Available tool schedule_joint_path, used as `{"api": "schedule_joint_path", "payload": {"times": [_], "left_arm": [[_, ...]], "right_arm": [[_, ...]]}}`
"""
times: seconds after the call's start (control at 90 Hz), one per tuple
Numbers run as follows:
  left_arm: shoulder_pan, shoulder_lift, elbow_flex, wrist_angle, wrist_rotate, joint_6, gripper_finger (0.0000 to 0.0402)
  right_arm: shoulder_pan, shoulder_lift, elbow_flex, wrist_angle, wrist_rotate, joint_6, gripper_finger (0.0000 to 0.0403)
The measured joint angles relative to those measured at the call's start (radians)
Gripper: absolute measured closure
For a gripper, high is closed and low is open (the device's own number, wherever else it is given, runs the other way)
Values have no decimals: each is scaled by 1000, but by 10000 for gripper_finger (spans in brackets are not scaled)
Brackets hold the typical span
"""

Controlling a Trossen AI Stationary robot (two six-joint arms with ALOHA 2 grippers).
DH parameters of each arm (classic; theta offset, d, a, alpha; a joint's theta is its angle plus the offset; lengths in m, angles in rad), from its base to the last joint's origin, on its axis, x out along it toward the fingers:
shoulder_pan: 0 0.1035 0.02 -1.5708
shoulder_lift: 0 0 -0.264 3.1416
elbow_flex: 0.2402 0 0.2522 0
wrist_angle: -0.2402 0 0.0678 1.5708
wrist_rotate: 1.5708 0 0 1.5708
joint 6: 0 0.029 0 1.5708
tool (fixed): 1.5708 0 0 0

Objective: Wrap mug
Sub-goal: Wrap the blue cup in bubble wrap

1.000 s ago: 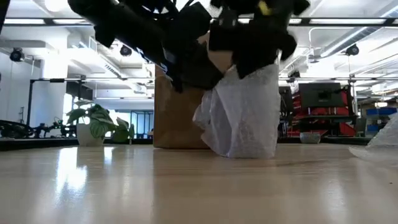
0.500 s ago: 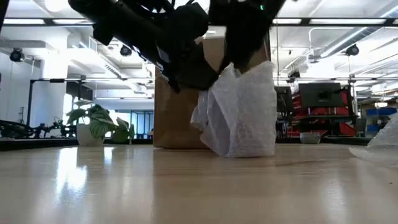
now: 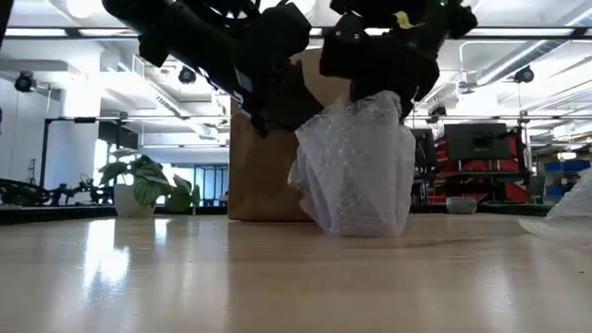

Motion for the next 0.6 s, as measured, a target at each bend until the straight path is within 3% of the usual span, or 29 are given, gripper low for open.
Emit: {"api": "schedule_joint_path", "payload": {"times": [0.378,0.6], "left_arm": [[0,3,2,-14,-3,2,402],[0,3,3,-14,-4,2,402]], "right_arm": [[11,-150,171,-245,-26,-64,401],[8,-133,137,-155,-14,-64,401]]}}
